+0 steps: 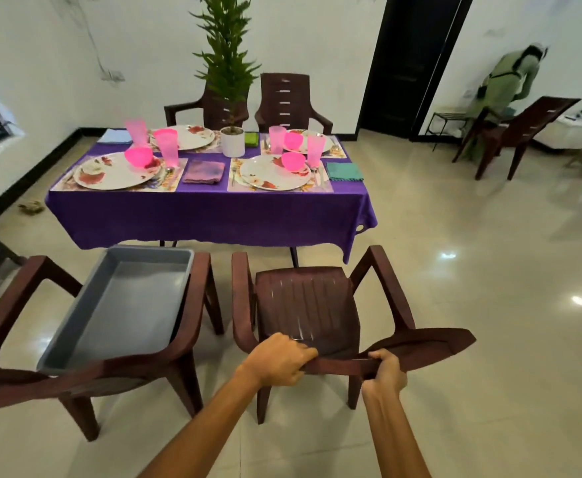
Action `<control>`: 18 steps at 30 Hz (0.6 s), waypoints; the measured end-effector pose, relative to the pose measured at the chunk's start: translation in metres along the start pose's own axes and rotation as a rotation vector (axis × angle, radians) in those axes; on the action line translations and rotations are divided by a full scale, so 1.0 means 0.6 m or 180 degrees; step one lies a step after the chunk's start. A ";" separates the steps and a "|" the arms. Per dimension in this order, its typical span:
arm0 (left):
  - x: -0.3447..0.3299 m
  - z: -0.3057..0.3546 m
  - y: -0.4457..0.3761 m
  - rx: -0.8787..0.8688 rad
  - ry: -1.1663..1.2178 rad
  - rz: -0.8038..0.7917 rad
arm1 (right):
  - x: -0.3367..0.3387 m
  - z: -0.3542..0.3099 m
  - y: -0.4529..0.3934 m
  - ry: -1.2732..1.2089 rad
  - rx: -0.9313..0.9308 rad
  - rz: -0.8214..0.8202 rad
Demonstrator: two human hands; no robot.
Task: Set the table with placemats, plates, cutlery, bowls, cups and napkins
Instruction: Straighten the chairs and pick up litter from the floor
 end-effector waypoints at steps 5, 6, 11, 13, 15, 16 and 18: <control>0.006 -0.022 -0.014 -0.0023 -0.0038 -0.0030 | -0.024 0.002 -0.001 -0.0065 -0.0065 -0.0084; 0.007 -0.026 -0.018 -0.0012 -0.0059 -0.0020 | -0.029 -0.002 0.000 -0.0071 -0.0058 -0.0095; 0.008 -0.023 -0.044 0.0041 -0.0105 -0.0036 | -0.041 -0.023 -0.011 0.0011 0.0028 -0.0095; 0.010 -0.025 -0.050 0.0066 -0.0081 -0.0011 | -0.045 -0.028 -0.015 0.0004 0.0066 -0.0093; 0.009 -0.029 -0.052 0.0073 -0.0060 0.0030 | -0.048 -0.025 -0.018 -0.0055 0.0041 -0.0115; 0.007 -0.030 -0.052 0.0068 -0.0030 0.0054 | -0.049 -0.024 -0.019 -0.0070 0.0052 -0.0112; 0.002 -0.031 -0.052 0.0092 0.0016 0.0085 | -0.047 -0.022 -0.022 -0.0087 0.0064 -0.0103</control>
Point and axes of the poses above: each hand's wrist, its own y-axis away from the middle knuckle, its own x-axis out of the back of the hand, z = x × y, the point moved 6 cm from there along -y, towards the middle knuckle, and after that the axes turned 8 degrees about x, right-handed, at the moved point
